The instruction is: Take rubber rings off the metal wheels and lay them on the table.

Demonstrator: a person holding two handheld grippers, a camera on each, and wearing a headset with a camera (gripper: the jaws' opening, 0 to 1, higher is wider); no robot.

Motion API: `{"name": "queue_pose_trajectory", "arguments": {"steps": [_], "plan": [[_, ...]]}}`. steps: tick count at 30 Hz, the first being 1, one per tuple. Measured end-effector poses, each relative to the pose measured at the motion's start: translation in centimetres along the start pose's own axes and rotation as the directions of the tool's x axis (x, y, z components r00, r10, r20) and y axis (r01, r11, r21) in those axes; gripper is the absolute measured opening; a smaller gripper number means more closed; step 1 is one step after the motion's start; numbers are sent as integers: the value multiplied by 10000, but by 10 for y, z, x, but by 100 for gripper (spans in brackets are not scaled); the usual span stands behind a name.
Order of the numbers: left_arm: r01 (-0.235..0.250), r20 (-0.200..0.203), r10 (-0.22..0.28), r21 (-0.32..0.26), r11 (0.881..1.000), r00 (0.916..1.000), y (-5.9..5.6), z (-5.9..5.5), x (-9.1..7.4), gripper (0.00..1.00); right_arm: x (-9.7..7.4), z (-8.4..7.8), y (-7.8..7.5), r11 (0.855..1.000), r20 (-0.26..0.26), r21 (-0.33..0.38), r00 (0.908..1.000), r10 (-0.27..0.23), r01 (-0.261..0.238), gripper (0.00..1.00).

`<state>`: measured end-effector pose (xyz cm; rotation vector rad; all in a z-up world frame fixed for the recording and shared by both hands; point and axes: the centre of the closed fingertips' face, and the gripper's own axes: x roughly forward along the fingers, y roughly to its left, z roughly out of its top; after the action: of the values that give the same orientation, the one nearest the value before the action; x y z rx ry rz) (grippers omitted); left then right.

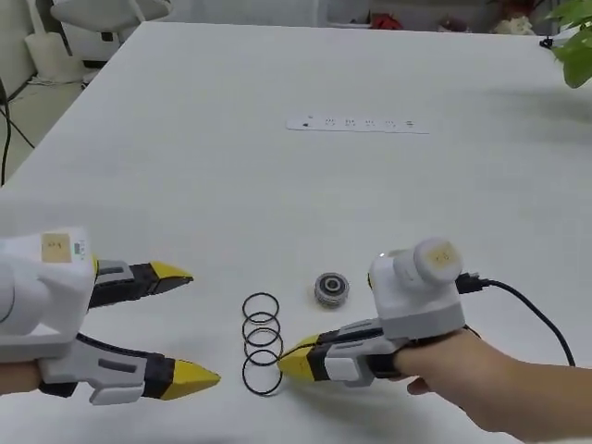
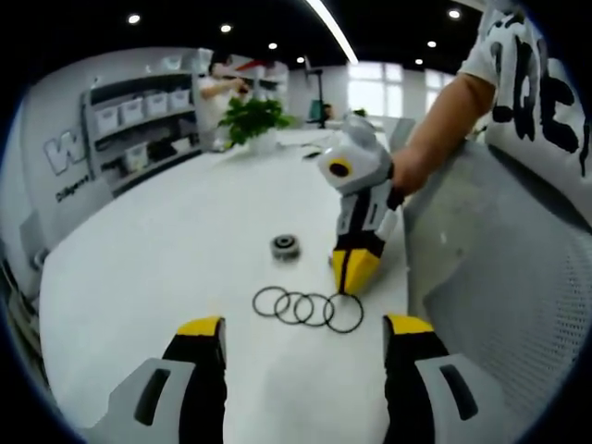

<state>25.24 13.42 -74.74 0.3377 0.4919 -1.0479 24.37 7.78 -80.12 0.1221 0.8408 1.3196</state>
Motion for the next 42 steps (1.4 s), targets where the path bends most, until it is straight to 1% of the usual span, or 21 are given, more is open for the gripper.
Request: {"name": "queue_pose_trajectory", "arguments": {"steps": [8, 12, 16, 22, 26, 29, 32, 36, 38, 42], "plan": [[74, -152, -73, 88, 9999, 9999, -3, -3, 1, 70, -1, 2, -2, 9994, 48, -274, 9998, -192, 194, 3], [127, -225, -123, 152, 9998, 9997, -4, -5, 1, 70, -1, 2, -1, 9991, 17, -377, 9998, -190, 190, 4], [160, -286, -154, 196, 9997, 9995, -5, -5, 2, 70, 1, 1, 3, 9965, -140, -808, 9997, -217, 205, 7], [241, -387, -230, 282, 9993, 9990, -8, -5, 3, 70, 1, -2, 3, 9911, -343, -1301, 9988, -347, 300, 9], [269, -449, -255, 309, 9992, 9987, -11, -6, 3, 70, 0, -2, 2, 9870, -392, -1561, 9982, -457, 391, 12], [282, -492, -267, 315, 9991, 9984, -12, -7, 3, 70, 0, -1, 2, 9862, -388, -1607, 9982, -464, 396, 14], [281, -501, -264, 334, 9990, 9984, -13, -6, 2, 70, -2, 0, 3, 9833, -366, -1763, 9980, -520, 448, 19], [280, -470, -263, 363, 9989, 9985, -14, -3, 1, 70, -7, 9, 6, 9813, -137, -1883, 9990, -437, 404, 22], [269, -442, -251, 407, 9988, 9987, -13, -1, 1, 70, -11, 16, 6, 9795, 69, -1961, 9990, -451, 455, 25], [226, -351, -211, 432, 9988, 9992, -11, 3, 0, 70, -21, 25, 4, 9767, 326, -2066, 9981, -527, 583, 29]]}}
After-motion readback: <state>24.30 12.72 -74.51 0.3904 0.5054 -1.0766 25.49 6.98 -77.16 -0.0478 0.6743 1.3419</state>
